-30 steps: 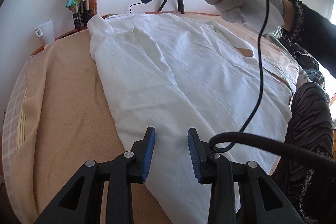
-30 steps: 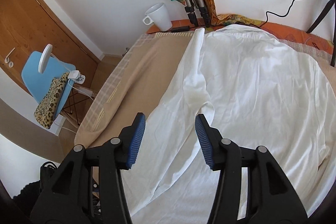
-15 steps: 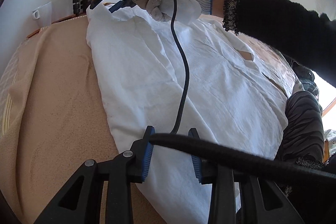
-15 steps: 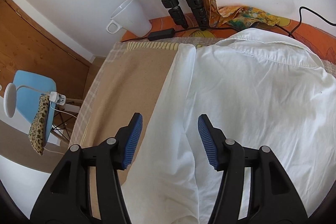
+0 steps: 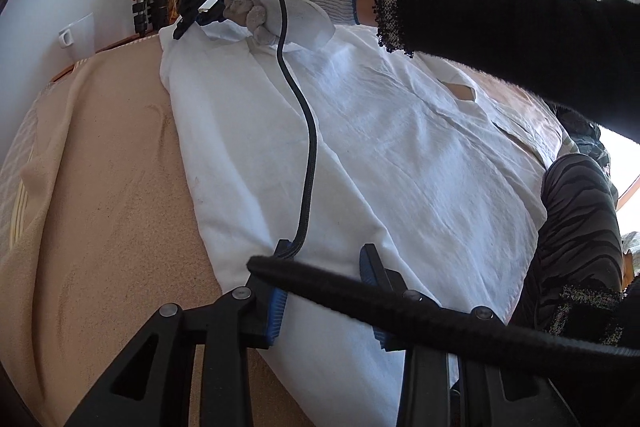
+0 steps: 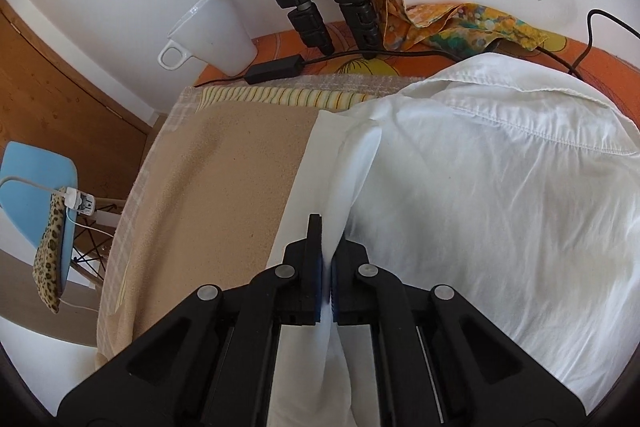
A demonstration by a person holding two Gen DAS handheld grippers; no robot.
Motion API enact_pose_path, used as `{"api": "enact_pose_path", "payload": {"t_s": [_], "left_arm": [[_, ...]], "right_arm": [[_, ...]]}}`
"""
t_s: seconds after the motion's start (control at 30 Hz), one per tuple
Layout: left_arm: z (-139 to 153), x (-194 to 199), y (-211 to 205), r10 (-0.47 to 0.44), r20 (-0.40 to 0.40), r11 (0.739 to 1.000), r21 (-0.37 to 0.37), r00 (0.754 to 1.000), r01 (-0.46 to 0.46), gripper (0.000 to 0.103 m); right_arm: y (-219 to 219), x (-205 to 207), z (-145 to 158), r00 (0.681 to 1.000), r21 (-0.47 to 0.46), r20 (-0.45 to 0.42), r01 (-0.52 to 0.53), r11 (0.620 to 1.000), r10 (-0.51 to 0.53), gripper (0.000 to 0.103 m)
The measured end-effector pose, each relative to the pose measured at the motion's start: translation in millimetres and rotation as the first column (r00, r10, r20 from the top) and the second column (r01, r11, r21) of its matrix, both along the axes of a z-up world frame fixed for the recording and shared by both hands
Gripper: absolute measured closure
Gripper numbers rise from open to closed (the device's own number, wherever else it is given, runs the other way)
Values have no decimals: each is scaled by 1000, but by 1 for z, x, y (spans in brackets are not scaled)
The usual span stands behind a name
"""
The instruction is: Fold small clothes
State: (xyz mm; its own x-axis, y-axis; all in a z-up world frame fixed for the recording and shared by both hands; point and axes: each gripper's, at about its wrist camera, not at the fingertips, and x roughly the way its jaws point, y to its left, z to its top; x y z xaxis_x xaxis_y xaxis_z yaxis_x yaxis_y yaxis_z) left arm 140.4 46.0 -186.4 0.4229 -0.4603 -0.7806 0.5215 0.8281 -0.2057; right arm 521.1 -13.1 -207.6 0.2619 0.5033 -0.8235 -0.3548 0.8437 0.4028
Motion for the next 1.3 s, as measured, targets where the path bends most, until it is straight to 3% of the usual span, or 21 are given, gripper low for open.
{"api": "enact_pose_path", "payload": {"t_s": [0.03, 0.1, 0.17, 0.53, 0.7, 0.9, 1.2, 1.3], "left_arm": [[1, -1, 1, 0, -2, 1000, -3, 1000, 0, 68], [5, -1, 4, 4, -7, 1000, -16, 1000, -5, 67], [8, -3, 6, 12, 1, 1000, -12, 1000, -12, 67], [23, -18, 7, 46, 80, 999, 18, 996, -48, 67], [37, -19, 4, 100, 94, 994, 23, 991, -102, 67], [59, -32, -23, 46, 155, 997, 59, 987, -56, 67], [79, -43, -66, -26, 251, 992, 128, 968, -6, 67], [79, -48, -79, -72, 301, 983, 186, 951, 16, 67]], "right_arm": [[-3, 0, 5, 1000, -12, -5, 7, 1000, -7, 95], [-12, -7, 25, 999, -35, 39, 29, 999, -28, 76], [-21, -23, 48, 996, -15, 90, 7, 1000, -6, 70], [-110, -130, 137, 980, 75, 189, 40, 996, -54, 70], [-156, -174, 174, 959, 56, 262, 102, 993, -113, 54], [-206, -227, 208, 918, 27, 343, 202, 979, -199, 54], [-306, -303, 232, 871, 53, 362, 337, 940, -333, 54], [-341, -327, 237, 845, 47, 372, 397, 917, -385, 54]]}}
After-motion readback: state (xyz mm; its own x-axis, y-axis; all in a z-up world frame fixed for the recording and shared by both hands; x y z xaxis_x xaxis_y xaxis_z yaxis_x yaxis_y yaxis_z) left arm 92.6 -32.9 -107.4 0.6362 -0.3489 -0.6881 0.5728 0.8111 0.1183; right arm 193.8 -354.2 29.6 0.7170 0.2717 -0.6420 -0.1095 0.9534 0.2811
